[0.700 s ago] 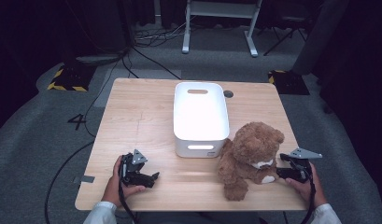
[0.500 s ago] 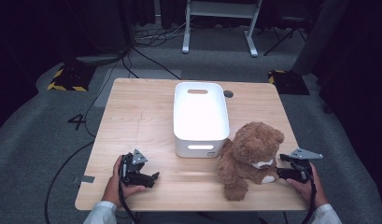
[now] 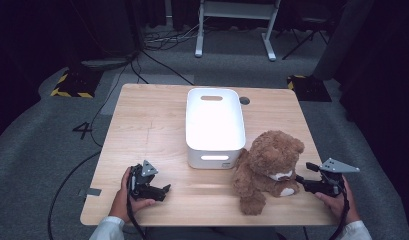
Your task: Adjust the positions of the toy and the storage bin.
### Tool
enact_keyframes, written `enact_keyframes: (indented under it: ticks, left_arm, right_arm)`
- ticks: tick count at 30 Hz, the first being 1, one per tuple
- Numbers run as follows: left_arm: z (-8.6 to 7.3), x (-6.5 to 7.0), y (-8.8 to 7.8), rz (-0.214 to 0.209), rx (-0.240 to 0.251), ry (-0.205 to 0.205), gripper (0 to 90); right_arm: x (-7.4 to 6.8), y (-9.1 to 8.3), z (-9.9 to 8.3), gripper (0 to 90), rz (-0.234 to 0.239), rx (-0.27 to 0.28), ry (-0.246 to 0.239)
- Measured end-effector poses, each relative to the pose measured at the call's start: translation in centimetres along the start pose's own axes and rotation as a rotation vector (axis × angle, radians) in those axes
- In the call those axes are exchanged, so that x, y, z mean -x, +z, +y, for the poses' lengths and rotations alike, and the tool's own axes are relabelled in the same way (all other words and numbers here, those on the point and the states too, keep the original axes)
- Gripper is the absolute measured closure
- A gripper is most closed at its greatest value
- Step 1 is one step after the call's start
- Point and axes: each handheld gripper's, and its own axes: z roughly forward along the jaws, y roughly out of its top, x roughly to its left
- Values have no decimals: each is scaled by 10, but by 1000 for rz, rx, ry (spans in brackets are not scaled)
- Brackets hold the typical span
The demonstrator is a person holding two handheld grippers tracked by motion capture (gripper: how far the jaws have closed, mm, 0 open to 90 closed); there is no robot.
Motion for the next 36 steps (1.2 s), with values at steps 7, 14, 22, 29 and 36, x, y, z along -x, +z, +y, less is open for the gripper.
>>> enact_keyframes:
  ticks: [7, 14, 22, 29, 36]
  left_arm:
    - [0, 0, 0, 1, 0, 0, 6]
    - [0, 0, 0, 2, 0, -1, 6]
    - [0, 0, 0, 2, 2, -1, 6]
    - [0, 1, 0, 7, -2, -5, 6]
    - [0, 1, 0, 8, 0, -4, 6]
  right_arm:
    - [-7, -13, 8, 262, 9, 45, -27]
    - [-13, -17, 12, 295, 10, 39, -56]
    - [-12, -26, 9, 325, 51, 35, -42]
    - [-27, -29, 8, 300, 132, 19, -72]
    - [-38, -21, 5, 273, 162, 15, -72]
